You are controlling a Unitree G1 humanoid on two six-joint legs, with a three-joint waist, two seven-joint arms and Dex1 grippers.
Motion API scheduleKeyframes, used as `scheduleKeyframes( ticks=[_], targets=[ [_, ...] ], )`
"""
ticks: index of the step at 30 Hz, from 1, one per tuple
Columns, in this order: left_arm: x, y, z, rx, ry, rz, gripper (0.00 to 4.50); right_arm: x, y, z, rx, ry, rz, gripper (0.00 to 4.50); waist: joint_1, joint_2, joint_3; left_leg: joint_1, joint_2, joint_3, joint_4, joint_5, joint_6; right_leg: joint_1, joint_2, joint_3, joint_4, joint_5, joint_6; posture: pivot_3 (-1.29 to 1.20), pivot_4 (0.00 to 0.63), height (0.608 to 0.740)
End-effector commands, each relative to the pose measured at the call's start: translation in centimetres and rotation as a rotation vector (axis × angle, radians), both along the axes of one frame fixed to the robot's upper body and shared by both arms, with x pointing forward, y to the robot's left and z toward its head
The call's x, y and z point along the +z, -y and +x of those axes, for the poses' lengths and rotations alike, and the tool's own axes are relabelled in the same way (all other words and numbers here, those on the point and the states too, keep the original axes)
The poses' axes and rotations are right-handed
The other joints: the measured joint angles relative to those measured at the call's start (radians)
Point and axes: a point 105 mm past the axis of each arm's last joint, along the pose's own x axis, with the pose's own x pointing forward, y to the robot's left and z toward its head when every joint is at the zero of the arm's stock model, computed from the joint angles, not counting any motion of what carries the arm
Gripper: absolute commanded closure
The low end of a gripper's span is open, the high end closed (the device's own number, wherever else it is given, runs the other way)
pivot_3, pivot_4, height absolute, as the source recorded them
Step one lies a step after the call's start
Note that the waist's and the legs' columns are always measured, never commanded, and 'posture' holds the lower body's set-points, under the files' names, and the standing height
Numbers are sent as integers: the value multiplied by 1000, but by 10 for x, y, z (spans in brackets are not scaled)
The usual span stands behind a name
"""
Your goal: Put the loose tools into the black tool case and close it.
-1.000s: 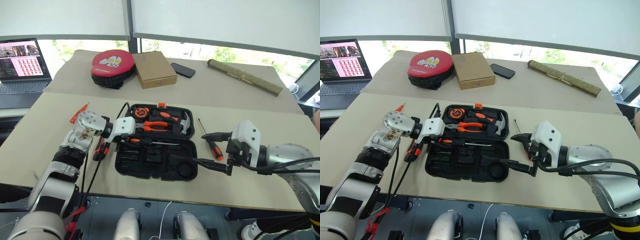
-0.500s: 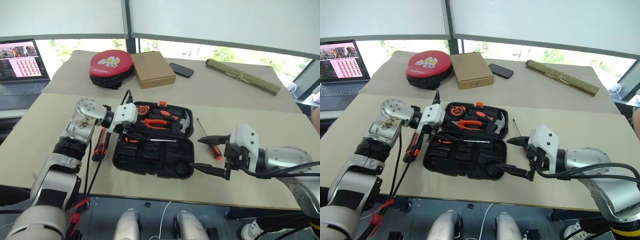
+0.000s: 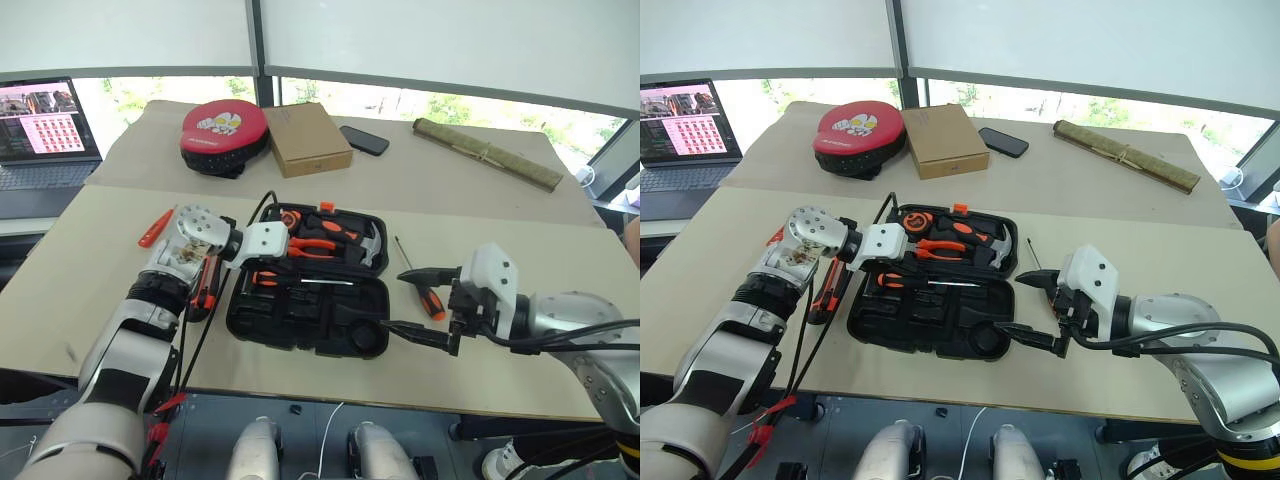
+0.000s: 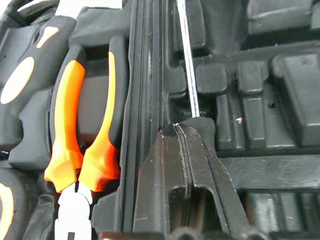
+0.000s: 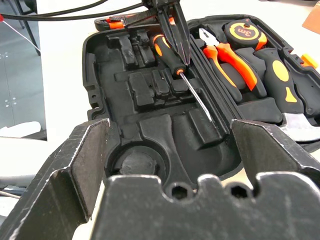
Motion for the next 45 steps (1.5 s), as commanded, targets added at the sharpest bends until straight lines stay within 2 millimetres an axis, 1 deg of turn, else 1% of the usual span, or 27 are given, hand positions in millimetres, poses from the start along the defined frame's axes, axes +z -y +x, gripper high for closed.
scheduleKeyframes(
  ticks=[1,4,7,9,12,14,15,16,18,19,21,22,23,25,29,35,37,40,42,45],
  targets=[
    [-16,5,-9,-63,-21,55,4482,6,1,1,-10,23,18,0,0,0,0,0,0,0,0,0,0,0,0,0,0,0,0,0,150,740],
    [-19,9,-9,-69,-8,54,4482,4,2,3,-19,22,12,0,1,0,0,0,0,0,0,0,0,0,0,0,0,0,0,0,150,740],
    [-15,12,-5,-56,10,34,4482,3,4,5,-39,26,7,0,3,0,0,0,0,0,0,0,0,1,0,0,-1,0,0,0,150,740],
    [0,14,1,-30,28,-22,4482,2,14,11,-112,41,-9,0,3,0,0,0,0,0,0,0,0,1,0,0,-1,0,0,0,150,740],
    [39,15,4,13,-13,-174,4482,5,37,14,-257,61,-5,0,5,0,0,0,0,0,0,0,0,0,0,0,0,0,0,0,150,740],
    [65,15,-1,19,-87,-279,3982,6,55,10,-366,52,16,0,3,0,0,-2,0,0,0,0,0,-1,0,0,0,0,0,0,150,740],
    [73,15,-4,15,-117,-311,3735,6,62,7,-405,47,21,0,3,0,0,-2,0,-1,0,0,0,-1,0,-1,0,0,0,0,150,740],
    [80,14,-9,8,-147,-334,3410,5,68,4,-441,40,21,0,1,0,0,-3,0,-1,0,0,0,-1,0,-1,0,0,0,0,150,740],
    [98,12,-20,-6,-221,-391,2539,-1,88,-8,-546,10,18,0,0,0,0,-3,0,-2,0,0,0,-1,0,-1,0,0,1,0,150,740],
    [107,12,-28,-20,-260,-420,2257,-8,100,-17,-621,-16,21,0,-1,1,0,-2,0,-2,0,0,0,-1,0,-1,0,0,1,0,150,740],
    [116,13,-41,-42,-317,-447,1476,-18,114,-30,-729,-52,24,0,0,1,0,-2,0,-4,-1,0,0,0,0,-2,1,-1,1,0,150,740],
    [118,15,-46,-49,-337,-451,1111,-21,117,-34,-763,-62,26,0,-1,2,0,-2,0,-5,0,0,0,0,0,-3,1,-1,1,0,150,740],
    [119,16,-50,-56,-353,-453,826,-23,117,-35,-787,-64,37,0,-2,3,-1,-2,0,-5,0,0,0,0,0,-3,1,-2,1,0,150,740],
    [120,19,-56,-69,-375,-450,46,-25,114,-33,-816,-65,58,0,-12,4,-1,0,-1,-5,1,0,-1,1,0,-2,3,-2,1,0,150,740],
    [116,23,-62,-82,-393,-432,46,-30,99,-17,-812,-61,85,0,-25,4,0,0,-1,-8,1,3,0,1,1,-2,4,-1,0,0,150,740],
    [109,27,-62,-86,-372,-399,46,-40,71,33,-787,-57,107,0,-28,5,0,0,-2,-9,0,3,0,0,1,-2,4,-1,-2,0,150,740],
    [107,27,-62,-87,-363,-388,46,-43,63,45,-772,-62,106,0,-24,5,0,0,-2,-10,0,3,0,0,1,-2,4,-1,-2,0,150,740],
    [101,27,-62,-85,-337,-355,46,-52,60,59,-786,-77,92,0,-19,6,0,-1,-2,-10,0,3,0,0,1,-2,3,-2,-2,0,150,740],
    [98,27,-61,-80,-327,-350,46,-64,61,68,-814,-95,67,0,-17,6,0,-2,-3,-10,0,3,0,0,0,-2,3,-2,-1,0,150,740],
    [94,26,-59,-70,-306,-338,0,-76,60,74,-829,-102,46,740,-17,6,0,-3,-3,-10,0,3,0,-1,0,-2,3,-2,-1,0,150,740]
  ],
)
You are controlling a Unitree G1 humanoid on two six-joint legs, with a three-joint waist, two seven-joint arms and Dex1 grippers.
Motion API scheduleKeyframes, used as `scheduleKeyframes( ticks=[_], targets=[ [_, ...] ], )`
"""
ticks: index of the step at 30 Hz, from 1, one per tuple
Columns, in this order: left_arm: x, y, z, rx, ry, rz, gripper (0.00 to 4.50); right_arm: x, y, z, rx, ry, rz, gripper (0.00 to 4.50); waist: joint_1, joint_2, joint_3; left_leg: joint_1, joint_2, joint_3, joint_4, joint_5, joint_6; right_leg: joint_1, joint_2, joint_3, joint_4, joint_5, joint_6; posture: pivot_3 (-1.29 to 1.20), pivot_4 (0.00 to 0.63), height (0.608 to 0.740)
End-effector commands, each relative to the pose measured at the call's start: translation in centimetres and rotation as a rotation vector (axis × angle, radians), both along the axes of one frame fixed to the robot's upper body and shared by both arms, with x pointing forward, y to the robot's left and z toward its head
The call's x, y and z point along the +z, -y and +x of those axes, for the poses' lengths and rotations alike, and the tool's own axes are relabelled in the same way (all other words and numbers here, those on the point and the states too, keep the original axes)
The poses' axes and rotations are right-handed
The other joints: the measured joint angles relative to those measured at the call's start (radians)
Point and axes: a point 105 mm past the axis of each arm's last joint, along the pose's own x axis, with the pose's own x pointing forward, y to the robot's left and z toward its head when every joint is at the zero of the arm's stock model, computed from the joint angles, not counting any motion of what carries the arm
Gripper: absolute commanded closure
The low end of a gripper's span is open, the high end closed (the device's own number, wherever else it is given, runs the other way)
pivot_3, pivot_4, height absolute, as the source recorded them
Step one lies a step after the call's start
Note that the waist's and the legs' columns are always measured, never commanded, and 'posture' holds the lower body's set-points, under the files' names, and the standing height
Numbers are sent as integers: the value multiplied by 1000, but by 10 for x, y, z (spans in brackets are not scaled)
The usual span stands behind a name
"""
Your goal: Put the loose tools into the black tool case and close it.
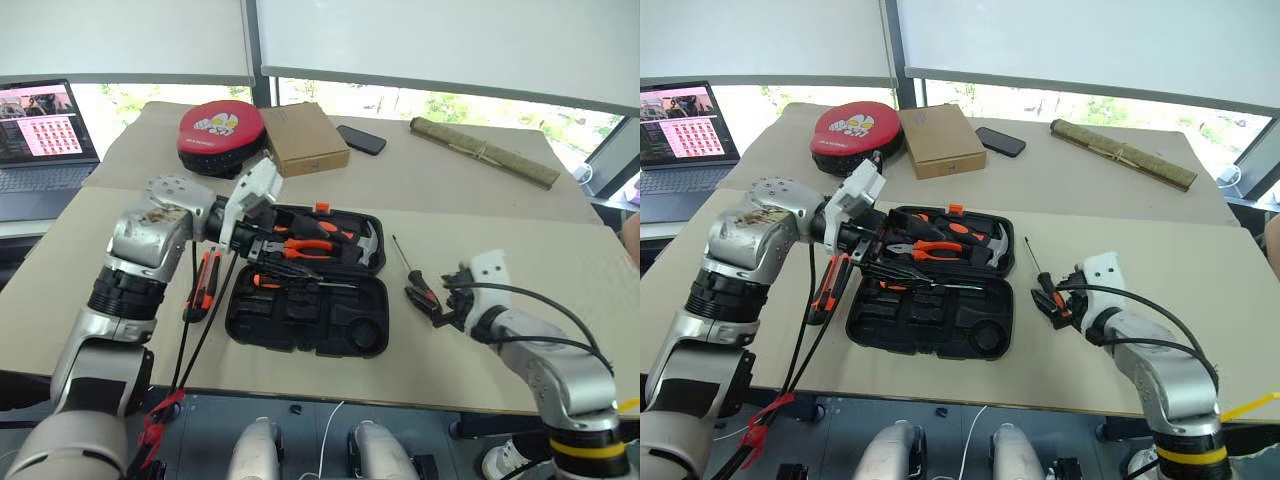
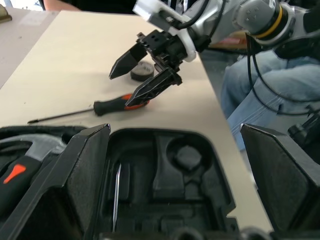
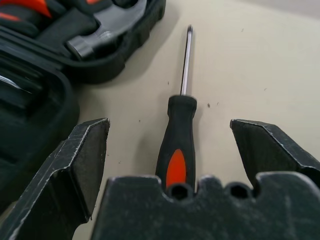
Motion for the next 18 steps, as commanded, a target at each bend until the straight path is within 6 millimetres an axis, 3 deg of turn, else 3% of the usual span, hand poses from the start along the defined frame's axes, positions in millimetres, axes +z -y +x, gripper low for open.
scheduleKeyframes(
  ticks=[1,8,11,13,16,18],
  targets=[
    [4,1,-2,-9,67,11,0,-1,0,6,-17,39,-33,1109,0,0,0,0,0,0,0,0,0,0,0,0,0,0,0,0,150,740],
    [-2,-6,4,20,53,17,0,0,-6,5,-43,61,14,3412,-7,0,0,0,0,-1,0,0,0,0,0,0,1,0,0,0,150,740],
    [-9,-18,6,67,42,32,0,28,15,6,-163,153,111,3432,-7,1,1,0,0,-1,-1,0,0,0,0,0,1,0,0,0,150,740],
    [-11,-24,4,91,17,23,0,47,16,5,-139,217,150,3432,-7,2,1,0,0,-1,-1,0,0,-1,0,0,1,0,0,0,150,740],
    [-20,-37,-1,159,-35,12,0,79,-13,-3,150,294,130,3432,-9,3,2,0,0,-1,-1,0,0,0,0,0,1,0,0,0,150,740],
    [-26,-45,-8,181,-38,32,0,85,-37,-9,353,286,94,3432,-17,4,2,1,1,-1,-1,0,0,-1,1,0,1,0,0,0,150,740]
  ],
)
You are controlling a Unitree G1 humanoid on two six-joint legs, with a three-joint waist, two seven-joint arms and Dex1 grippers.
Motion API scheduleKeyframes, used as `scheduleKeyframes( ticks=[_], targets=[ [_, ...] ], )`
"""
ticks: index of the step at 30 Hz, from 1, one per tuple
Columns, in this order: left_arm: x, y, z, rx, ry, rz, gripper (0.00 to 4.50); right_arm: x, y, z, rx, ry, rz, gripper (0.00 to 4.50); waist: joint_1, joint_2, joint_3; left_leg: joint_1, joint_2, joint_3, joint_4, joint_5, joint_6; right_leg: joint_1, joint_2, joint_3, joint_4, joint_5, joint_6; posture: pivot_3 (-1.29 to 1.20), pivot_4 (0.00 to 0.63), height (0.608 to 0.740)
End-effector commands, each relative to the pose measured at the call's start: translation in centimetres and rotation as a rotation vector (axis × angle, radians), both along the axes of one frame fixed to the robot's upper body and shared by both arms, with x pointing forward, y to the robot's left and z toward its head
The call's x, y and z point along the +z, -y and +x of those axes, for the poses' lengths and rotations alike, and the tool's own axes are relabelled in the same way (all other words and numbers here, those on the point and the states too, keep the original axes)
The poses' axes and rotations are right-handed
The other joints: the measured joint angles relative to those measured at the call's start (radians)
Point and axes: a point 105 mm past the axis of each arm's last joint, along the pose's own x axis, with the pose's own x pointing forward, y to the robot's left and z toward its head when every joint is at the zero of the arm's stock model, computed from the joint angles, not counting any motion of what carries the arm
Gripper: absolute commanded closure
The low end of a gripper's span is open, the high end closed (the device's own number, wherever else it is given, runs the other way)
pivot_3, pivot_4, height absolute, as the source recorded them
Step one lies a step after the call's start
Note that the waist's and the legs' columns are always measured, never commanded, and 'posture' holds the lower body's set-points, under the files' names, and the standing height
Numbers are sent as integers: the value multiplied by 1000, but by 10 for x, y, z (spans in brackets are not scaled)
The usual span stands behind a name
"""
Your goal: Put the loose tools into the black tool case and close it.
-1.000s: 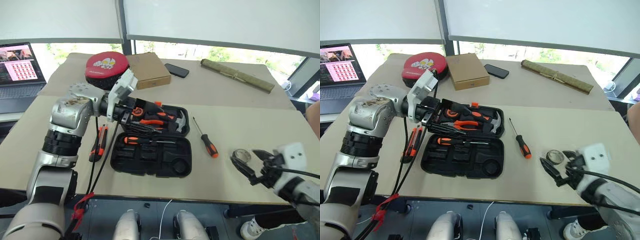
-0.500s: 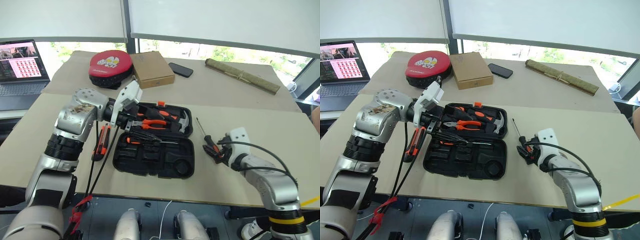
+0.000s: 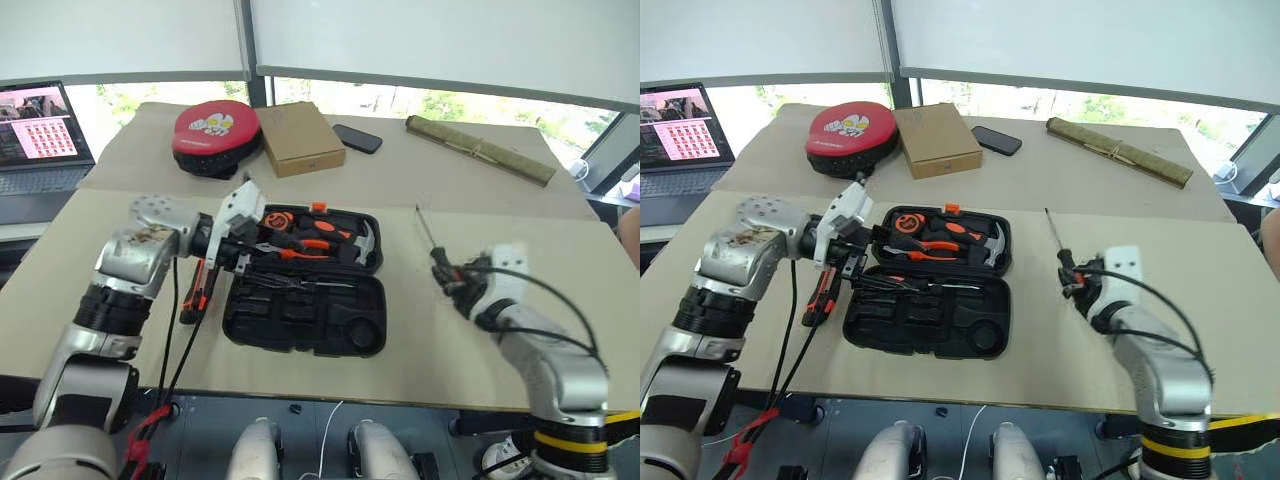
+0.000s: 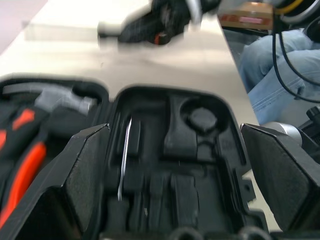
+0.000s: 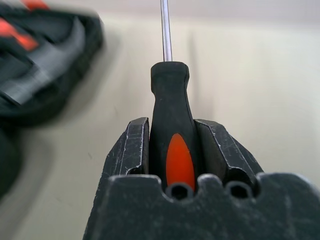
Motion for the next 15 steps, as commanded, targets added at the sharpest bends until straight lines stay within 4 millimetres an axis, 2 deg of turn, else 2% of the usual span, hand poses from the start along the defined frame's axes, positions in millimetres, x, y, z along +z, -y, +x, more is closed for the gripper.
scheduleKeyframes(
  ticks=[1,4,6,10,15],
  targets=[
    [5,-10,-13,17,32,2,0,35,-51,-15,392,112,-68,3432,-7,1,0,0,0,0,-1,0,0,0,0,1,0,0,0,0,150,740],
    [3,-26,-29,18,8,55,0,28,-90,-22,683,84,-182,3432,-5,0,1,1,1,-1,-2,0,0,0,2,-1,0,-1,-2,0,150,740],
    [2,-33,-39,4,-9,87,0,19,-106,-24,812,68,-266,3432,-6,1,1,1,1,-1,-2,0,0,-1,2,-1,1,-1,-3,0,150,740],
    [4,-36,-44,12,-10,104,0,0,-121,-22,964,51,-405,3432,15,1,1,1,1,-1,-2,0,0,0,0,-3,0,-2,-3,0,150,740],
    [5,-36,-42,34,6,100,0,-15,-126,-9,976,12,-454,3432,26,0,2,0,0,0,0,0,0,0,-1,-4,0,-2,-2,0,150,740]
  ],
)
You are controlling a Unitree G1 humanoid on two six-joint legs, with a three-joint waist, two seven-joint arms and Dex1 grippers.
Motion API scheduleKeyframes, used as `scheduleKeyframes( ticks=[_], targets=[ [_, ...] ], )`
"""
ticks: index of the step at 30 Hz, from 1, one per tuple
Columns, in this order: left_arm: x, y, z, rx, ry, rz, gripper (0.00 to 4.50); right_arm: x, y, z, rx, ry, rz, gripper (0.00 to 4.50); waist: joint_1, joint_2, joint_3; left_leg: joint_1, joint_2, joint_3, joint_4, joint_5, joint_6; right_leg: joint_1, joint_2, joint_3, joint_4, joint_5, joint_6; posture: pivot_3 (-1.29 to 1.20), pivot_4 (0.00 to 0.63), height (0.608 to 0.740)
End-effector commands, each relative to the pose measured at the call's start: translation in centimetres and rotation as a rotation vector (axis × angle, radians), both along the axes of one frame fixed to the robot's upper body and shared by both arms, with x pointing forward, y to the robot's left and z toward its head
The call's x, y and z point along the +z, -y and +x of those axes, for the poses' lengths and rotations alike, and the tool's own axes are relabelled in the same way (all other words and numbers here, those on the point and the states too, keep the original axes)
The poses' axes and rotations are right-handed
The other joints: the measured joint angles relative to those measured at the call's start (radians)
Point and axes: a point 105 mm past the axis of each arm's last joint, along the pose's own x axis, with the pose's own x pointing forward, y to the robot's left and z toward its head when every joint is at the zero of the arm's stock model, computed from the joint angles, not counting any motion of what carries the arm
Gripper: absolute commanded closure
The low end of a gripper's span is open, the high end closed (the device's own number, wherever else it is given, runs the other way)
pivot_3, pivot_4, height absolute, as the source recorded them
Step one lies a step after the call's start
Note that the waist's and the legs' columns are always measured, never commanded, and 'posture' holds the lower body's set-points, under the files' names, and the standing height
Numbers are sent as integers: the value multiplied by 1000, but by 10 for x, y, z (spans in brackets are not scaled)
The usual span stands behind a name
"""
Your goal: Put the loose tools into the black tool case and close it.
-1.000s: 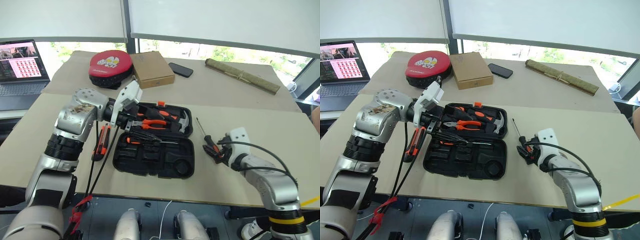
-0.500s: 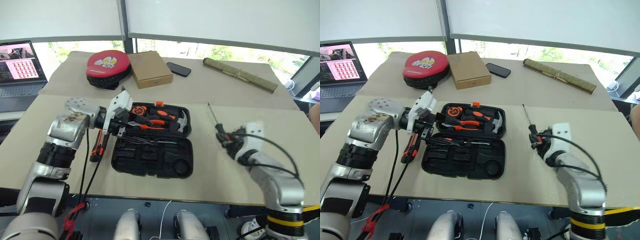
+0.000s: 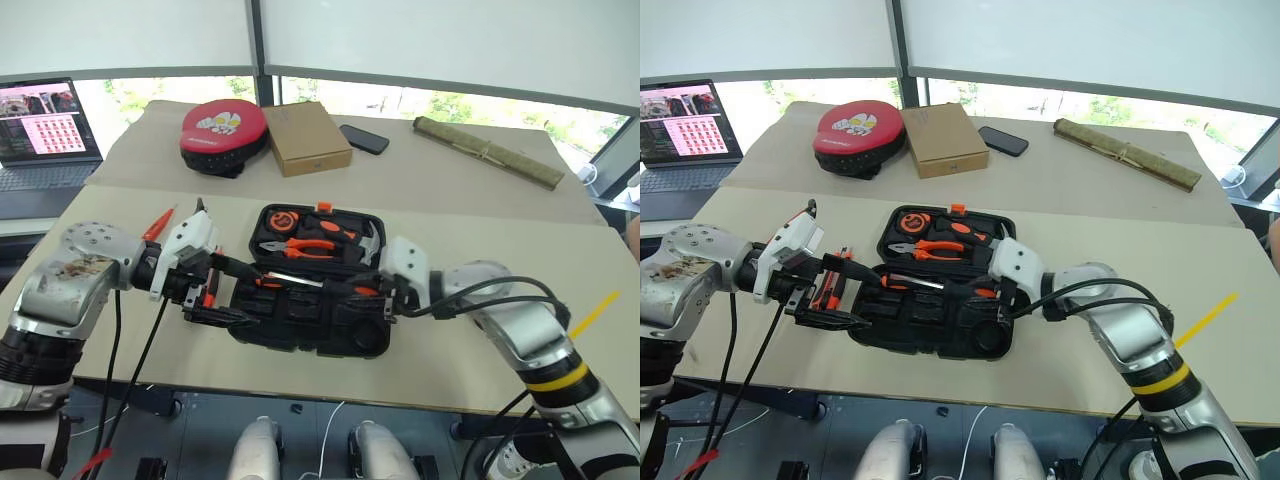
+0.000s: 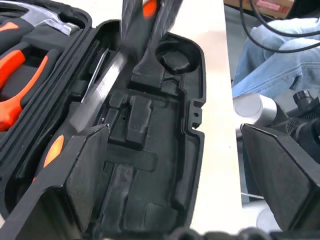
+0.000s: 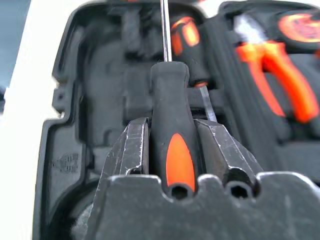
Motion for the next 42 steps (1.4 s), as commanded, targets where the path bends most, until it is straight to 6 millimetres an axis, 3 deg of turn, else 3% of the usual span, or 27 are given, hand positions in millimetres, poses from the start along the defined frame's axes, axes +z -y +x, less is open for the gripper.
scheduleKeyframes(
  ticks=[1,10,12,17,20,24,31,35,42],
  targets=[
    [10,3,-1,-5,45,-12,0,1,0,9,2,39,-26,3432,1,0,0,0,0,0,0,0,0,0,0,0,0,0,0,0,150,740],
    [11,9,6,-8,70,-24,0,-9,5,11,-27,15,-53,3432,0,0,0,0,1,0,-1,0,0,0,1,0,1,0,0,0,150,740],
    [12,11,8,-10,75,-28,0,-1,1,15,-55,41,-11,2429,0,0,0,0,1,0,0,0,0,0,1,0,1,0,0,0,150,740],
    [11,13,13,-14,84,-28,0,19,-4,19,-86,72,92,874,0,0,0,0,1,0,-1,0,0,0,1,0,1,0,0,0,150,740],
    [10,14,15,-16,85,-30,0,25,-5,18,-97,54,131,874,0,0,0,0,1,0,-1,0,0,0,1,0,1,0,0,0,150,740],
    [7,16,15,-22,89,-29,0,22,-9,16,-105,29,153,2008,0,0,0,0,1,0,-1,0,0,0,1,0,1,0,0,0,150,740],
    [4,16,16,-32,94,-22,0,11,-16,13,-112,13,143,4458,-1,0,0,0,1,0,-1,0,0,0,1,0,1,0,0,0,150,740],
    [5,17,18,-34,100,-21,0,-22,-14,14,-110,20,-28,4487,-2,0,0,0,1,0,-1,0,0,0,1,0,1,0,0,0,150,740],
    [5,18,22,-33,107,-19,0,-37,-24,10,-53,71,-135,4487,-11,-1,-1,1,1,0,-1,0,0,0,2,0,1,0,-1,0,150,740]
  ],
)
